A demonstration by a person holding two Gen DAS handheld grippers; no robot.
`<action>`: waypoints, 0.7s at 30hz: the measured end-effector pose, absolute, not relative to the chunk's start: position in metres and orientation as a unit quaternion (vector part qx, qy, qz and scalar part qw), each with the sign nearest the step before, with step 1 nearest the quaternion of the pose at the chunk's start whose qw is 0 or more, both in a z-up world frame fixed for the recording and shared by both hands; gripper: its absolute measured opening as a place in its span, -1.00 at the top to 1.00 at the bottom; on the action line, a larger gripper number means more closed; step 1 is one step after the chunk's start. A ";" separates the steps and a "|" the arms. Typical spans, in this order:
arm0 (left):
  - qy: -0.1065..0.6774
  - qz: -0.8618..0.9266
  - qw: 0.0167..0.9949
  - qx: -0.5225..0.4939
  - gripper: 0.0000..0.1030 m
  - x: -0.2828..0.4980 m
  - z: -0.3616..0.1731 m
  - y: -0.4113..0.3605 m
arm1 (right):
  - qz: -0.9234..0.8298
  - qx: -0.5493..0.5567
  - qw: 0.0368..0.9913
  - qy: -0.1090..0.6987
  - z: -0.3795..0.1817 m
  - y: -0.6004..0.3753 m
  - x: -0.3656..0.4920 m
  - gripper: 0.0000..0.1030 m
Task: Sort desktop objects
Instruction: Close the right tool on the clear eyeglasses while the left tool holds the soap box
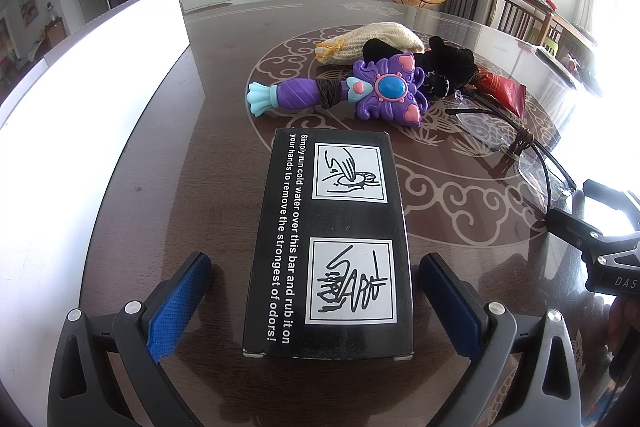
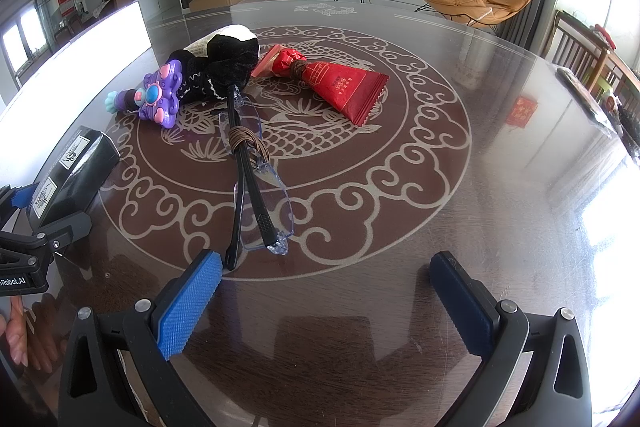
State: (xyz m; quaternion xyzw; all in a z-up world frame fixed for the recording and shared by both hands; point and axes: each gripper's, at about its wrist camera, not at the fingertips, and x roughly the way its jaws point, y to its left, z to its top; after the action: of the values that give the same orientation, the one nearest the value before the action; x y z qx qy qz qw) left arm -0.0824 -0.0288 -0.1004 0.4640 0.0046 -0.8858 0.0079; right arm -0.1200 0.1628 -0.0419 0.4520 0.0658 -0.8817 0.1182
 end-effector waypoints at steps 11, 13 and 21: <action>-0.021 -0.869 -0.037 0.493 -0.83 -0.093 -0.094 -0.036 | -0.832 0.526 0.156 0.082 -0.024 0.148 -0.157 -0.99; -0.022 -0.871 -0.046 0.488 -0.26 -0.096 -0.088 -0.035 | -0.824 0.531 0.170 0.100 -0.013 0.134 -0.171 -0.98; -0.010 -0.876 -0.053 0.478 -0.12 -0.076 -0.084 -0.044 | -0.797 0.555 0.189 0.142 -0.020 0.085 -0.205 0.75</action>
State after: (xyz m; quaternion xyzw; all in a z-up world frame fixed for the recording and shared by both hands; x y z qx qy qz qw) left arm -0.0765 -0.0444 -0.0844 0.4785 -0.0098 -0.8764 -0.0529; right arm -0.2047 0.0851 -0.0198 0.5552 0.1421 -0.7974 0.1891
